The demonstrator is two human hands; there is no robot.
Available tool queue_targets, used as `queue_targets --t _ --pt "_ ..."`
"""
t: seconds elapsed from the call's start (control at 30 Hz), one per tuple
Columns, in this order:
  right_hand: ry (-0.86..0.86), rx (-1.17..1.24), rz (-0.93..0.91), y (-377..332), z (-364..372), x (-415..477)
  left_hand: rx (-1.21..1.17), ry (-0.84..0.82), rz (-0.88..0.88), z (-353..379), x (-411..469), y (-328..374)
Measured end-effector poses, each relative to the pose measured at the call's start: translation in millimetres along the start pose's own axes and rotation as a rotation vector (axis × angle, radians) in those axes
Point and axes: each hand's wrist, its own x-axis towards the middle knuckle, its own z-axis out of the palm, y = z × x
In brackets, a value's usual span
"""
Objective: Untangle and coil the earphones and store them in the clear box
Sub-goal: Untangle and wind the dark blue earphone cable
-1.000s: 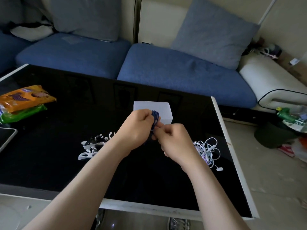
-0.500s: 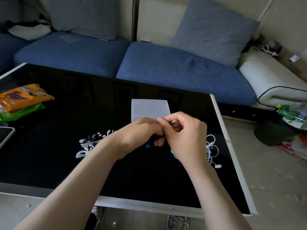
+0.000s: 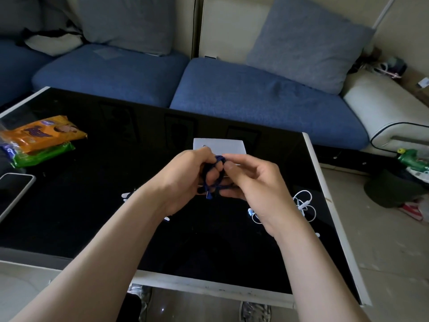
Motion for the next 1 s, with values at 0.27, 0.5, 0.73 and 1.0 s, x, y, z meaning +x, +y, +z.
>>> queue_targets --t 0.27,0.5,0.73,1.0 --pt "-0.040 0.198 0.079 8.1 16.4 6.4 -0.021 0.085 0.032 -6.5 -8.6 5.9" --pt "-0.057 0.287 -0.005 2.8 38.2 10.0 0.142 0.426 0.322 -0.5 -12.9 4.0" --pt "-0.082 0.252 -0.101 2.0 45.7 10.7 0.128 0.431 0.363 -3.0 -17.8 6.0" --pt "-0.027 0.094 -0.170 3.1 46.9 12.8 0.252 0.416 0.435 -2.4 -21.7 4.9"
